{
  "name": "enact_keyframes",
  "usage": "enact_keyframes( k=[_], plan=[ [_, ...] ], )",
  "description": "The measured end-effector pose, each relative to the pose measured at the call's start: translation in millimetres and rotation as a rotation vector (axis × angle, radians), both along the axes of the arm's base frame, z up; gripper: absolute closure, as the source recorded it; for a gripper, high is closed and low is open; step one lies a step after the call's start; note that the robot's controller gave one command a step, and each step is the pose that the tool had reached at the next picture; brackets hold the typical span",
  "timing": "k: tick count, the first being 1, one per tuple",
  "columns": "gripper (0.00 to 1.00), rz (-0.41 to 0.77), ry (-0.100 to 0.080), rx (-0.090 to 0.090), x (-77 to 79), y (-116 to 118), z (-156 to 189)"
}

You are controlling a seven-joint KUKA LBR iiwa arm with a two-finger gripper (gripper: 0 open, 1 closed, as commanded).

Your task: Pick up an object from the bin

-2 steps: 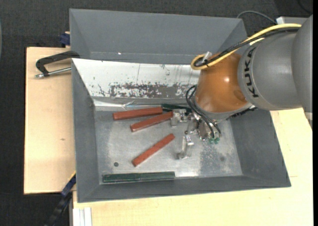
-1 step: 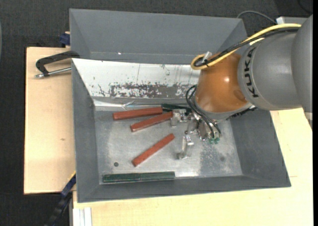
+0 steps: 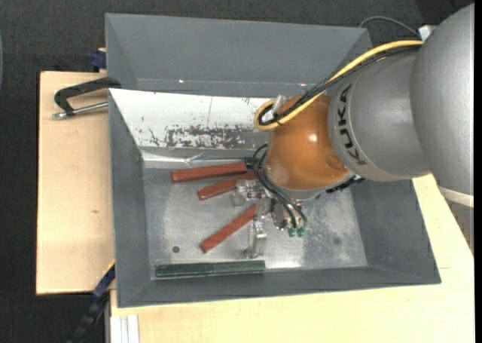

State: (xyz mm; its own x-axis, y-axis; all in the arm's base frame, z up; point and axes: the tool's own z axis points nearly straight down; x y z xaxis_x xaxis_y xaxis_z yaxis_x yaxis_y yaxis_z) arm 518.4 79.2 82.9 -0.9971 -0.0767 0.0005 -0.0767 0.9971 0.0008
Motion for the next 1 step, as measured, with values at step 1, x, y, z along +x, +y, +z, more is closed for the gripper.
enact_keyframes(
  k=[1],
  plan=[
    [1.0, 0.029, -0.007, 0.002, 24.3, -13.8, -8.7]
  ],
)
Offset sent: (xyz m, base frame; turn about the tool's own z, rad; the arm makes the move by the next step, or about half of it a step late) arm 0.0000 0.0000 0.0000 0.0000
